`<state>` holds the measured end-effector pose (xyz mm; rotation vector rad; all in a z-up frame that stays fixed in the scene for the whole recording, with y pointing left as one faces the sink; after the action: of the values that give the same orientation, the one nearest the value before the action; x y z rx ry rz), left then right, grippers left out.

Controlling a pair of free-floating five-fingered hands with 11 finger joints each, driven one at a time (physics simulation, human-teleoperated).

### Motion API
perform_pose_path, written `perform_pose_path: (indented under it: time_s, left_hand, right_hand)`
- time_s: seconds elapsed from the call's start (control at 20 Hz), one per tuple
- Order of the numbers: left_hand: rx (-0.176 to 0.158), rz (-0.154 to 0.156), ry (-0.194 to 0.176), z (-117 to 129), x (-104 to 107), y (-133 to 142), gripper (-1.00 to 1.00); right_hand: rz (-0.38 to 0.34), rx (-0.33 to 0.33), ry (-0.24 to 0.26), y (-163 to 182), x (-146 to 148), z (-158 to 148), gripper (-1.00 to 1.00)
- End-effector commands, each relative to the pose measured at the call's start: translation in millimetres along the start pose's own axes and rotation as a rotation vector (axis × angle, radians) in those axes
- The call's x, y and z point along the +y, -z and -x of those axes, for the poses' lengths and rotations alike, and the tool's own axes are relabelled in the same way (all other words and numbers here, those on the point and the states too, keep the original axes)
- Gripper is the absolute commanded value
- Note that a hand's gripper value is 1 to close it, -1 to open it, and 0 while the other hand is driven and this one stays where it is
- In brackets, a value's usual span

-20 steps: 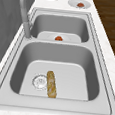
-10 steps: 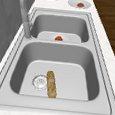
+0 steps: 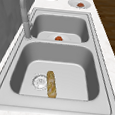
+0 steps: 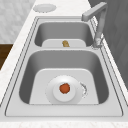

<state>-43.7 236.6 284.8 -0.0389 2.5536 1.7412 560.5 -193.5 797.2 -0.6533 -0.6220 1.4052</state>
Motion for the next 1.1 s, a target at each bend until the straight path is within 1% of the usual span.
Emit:
perform_pose_path:
  time_s: [0.0, 0.25, 0.35, 0.5, 0.55, 0.7, 0.75, 0.8, 1.05]
  left_hand:
    - [0.000, 0.000, 0.000, 0.0, 0.0, 0.0, 0.00]
    - [0.000, 0.000, 0.000, 0.0, 0.0, 0.0, 0.00]
    - [0.000, 0.000, 0.000, 0.0, 0.0, 0.0, 0.00]
    - [0.000, 0.000, 0.000, 0.0, 0.0, 0.0, 0.00]
    - [0.000, 0.000, 0.000, 0.0, 0.0, 0.0, 0.00]
    - [0.000, 0.000, 0.000, 0.0, 0.0, 0.0, 0.00]
    - [0.000, 0.000, 0.000, 0.0, 0.0, 0.0, 0.00]
    - [0.000, 0.000, 0.000, 0.0, 0.0, 0.0, 0.00]
    - [0.000, 0.000, 0.000, 0.0, 0.0, 0.0, 0.00]
  right_hand:
    - [0.051, -0.006, -0.001, -2.1, -19.1, -15.1, -1.00]
    - [0.107, -0.020, -0.002, -0.5, -33.9, -35.1, -1.00]
    - [0.116, -0.037, 0.000, 3.4, -35.2, -44.0, -1.00]
    - [0.108, -0.060, 0.005, 5.2, -38.2, -58.1, -1.00]
    - [0.111, -0.063, -0.001, 4.7, -38.3, -63.2, -1.00]
    - [0.063, -0.081, -0.020, 6.1, -40.8, -75.9, -1.00]
    - [0.058, -0.093, -0.023, 6.6, -41.4, -79.1, -1.00]
    - [0.027, -0.099, -0.021, 7.0, -41.9, -80.3, -1.00]
    - [-0.031, -0.158, -0.030, 12.6, -46.3, -92.1, -1.00]
